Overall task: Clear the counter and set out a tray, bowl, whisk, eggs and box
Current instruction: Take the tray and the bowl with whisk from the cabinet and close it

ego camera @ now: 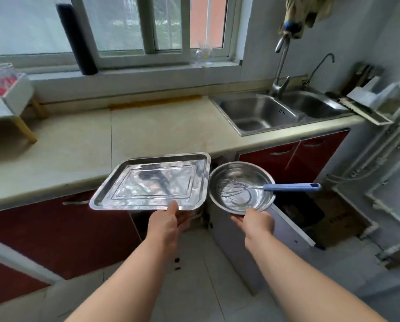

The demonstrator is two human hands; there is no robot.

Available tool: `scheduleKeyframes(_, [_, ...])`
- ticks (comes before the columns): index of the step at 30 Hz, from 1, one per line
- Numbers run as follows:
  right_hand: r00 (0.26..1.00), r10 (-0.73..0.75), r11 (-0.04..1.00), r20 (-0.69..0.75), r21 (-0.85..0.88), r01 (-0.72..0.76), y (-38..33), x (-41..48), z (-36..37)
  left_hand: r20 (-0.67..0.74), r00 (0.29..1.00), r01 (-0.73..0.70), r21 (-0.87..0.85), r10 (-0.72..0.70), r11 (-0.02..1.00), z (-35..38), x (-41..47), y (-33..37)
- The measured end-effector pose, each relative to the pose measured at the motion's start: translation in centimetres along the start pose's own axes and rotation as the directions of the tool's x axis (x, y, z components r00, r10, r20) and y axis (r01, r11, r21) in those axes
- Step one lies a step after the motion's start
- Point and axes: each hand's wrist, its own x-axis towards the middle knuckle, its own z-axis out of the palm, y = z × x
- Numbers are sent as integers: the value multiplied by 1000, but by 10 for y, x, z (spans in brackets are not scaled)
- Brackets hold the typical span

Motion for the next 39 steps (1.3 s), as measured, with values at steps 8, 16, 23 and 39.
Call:
scheduleKeyframes(8, [995, -92, 996, 44, 26, 91, -58, -4, 55, -3, 994, -103, 153, 105, 983, -17, 22, 83])
scheduleKeyframes(16, [982, -175, 985, 68, 20, 174, -83, 6, 142, -24, 991, -107, 430, 130, 896, -30, 84, 144])
scheduleKeyframes(23, [987, -140, 990, 80, 14, 140, -87, 20, 227, -36, 998, -25, 434, 46, 901, -34, 150, 186])
scheduleKeyframes(39, [984, 36, 988, 174, -156, -9, -62, 67, 338, -7, 998, 58, 573, -65, 818, -35, 258, 220])
